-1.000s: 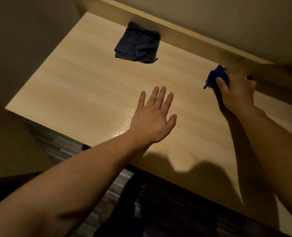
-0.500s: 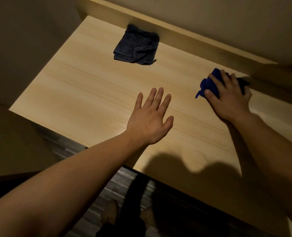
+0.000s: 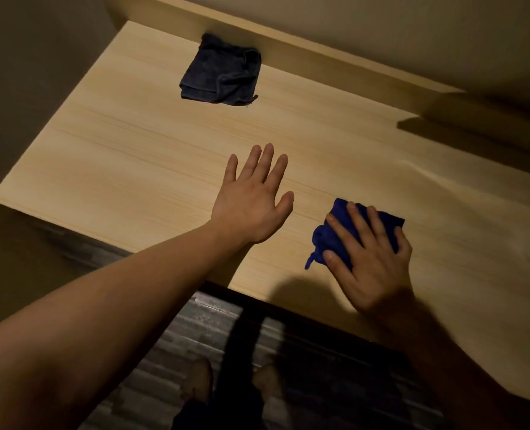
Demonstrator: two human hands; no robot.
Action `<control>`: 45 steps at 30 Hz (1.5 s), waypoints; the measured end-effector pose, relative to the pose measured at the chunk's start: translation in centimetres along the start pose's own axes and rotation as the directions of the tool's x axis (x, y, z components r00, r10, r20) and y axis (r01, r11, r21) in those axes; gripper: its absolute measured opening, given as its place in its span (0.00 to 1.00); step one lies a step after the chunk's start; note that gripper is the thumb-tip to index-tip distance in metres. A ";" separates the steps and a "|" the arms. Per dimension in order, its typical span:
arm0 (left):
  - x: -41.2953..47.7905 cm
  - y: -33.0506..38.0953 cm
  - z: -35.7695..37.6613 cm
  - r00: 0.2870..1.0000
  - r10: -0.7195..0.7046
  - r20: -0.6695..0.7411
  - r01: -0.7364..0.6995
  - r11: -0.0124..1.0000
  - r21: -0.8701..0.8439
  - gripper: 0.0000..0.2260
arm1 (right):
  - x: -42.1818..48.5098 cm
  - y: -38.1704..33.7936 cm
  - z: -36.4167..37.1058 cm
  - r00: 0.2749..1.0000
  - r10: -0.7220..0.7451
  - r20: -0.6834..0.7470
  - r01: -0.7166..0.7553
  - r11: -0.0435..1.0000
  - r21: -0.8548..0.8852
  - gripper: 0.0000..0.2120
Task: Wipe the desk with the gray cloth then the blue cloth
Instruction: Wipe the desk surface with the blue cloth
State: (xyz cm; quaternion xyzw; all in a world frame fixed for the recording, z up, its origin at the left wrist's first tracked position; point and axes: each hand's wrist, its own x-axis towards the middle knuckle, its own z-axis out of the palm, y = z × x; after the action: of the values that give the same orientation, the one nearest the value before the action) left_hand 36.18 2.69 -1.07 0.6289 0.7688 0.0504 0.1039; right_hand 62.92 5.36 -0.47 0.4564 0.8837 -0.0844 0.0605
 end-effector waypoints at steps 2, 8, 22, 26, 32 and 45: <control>0.0 -0.1 -0.1 1.000 -0.001 0.003 0.001 1.000 0.000 0.34 | -1.1 -0.3 0.3 1.000 -0.023 -0.013 0.023 1.000 0.000 0.30; -0.1 0.1 0.0 1.000 0.001 -0.005 -0.001 1.000 0.006 0.34 | -4.7 -1.1 1.9 0.990 -0.067 -0.127 0.072 0.997 0.039 0.28; 0.1 -0.2 0.2 1.000 0.002 -0.026 -0.002 1.000 -0.010 0.34 | -6.8 -1.0 -2.4 0.940 -0.067 -0.334 0.231 0.847 0.479 0.21; 0.1 -0.2 0.4 0.999 -0.007 -0.035 0.007 1.000 -0.007 0.33 | -0.8 3.5 -6.2 0.943 0.059 -0.326 0.091 0.900 0.427 0.21; 0.1 -0.1 0.4 0.999 -0.008 -0.044 0.007 1.000 -0.011 0.33 | 11.5 11.3 -7.6 0.937 0.116 -0.330 -0.051 0.979 0.198 0.18; 0.2 -0.1 0.5 0.999 -0.020 -0.037 0.020 1.000 0.002 0.33 | 18.4 15.0 -4.9 0.975 0.216 -0.047 -0.212 0.974 0.081 0.32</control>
State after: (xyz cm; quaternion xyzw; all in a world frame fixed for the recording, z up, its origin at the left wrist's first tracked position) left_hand 36.16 2.79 -1.61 0.6204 0.7769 0.0599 0.0895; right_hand 64.42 29.59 -0.48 0.5529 0.8270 -0.0983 0.0275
